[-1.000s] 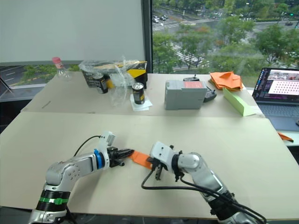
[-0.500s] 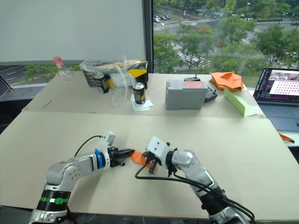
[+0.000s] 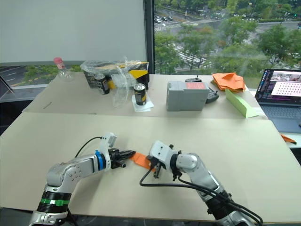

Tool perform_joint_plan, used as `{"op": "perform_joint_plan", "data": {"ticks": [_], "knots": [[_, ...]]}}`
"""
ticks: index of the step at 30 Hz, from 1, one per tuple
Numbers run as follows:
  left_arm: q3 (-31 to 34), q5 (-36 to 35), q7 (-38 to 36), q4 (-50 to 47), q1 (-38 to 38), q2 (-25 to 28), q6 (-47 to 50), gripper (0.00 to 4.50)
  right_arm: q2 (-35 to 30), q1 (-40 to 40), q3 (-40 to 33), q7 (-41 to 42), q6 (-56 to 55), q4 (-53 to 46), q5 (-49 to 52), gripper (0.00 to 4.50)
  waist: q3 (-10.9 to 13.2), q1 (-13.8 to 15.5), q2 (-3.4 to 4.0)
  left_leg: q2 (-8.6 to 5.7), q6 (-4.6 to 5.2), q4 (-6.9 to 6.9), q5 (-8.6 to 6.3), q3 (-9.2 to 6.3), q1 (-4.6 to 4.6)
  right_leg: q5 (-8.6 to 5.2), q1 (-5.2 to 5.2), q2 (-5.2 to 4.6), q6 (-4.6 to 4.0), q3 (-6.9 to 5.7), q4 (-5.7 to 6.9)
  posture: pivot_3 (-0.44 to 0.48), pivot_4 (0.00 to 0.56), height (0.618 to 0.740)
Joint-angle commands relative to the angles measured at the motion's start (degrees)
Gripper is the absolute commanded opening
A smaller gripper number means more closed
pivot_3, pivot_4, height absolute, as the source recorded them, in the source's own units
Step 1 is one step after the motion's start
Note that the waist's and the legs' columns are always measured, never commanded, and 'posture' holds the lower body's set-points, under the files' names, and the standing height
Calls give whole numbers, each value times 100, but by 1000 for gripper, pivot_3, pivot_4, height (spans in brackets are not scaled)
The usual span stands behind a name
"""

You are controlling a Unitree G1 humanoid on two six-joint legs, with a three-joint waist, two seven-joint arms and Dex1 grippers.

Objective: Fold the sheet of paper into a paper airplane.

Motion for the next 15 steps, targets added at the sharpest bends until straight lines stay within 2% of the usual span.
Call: {"op": "perform_joint_plan", "data": {"ticks": [1,15], "knots": [[10,216,235,230,94,95,106,0,-212,230,-75,16,113,122,-99,16,0,4,0,0,0,0,0,0,0,0,0,0,0,0,0,0,150,740],[-21,217,192,280,54,124,91,0,-513,522,-398,94,323,-221,67,16,0,24,0,0,0,0,0,1,0,0,2,0,0,0,-2,0,150,740]]}}
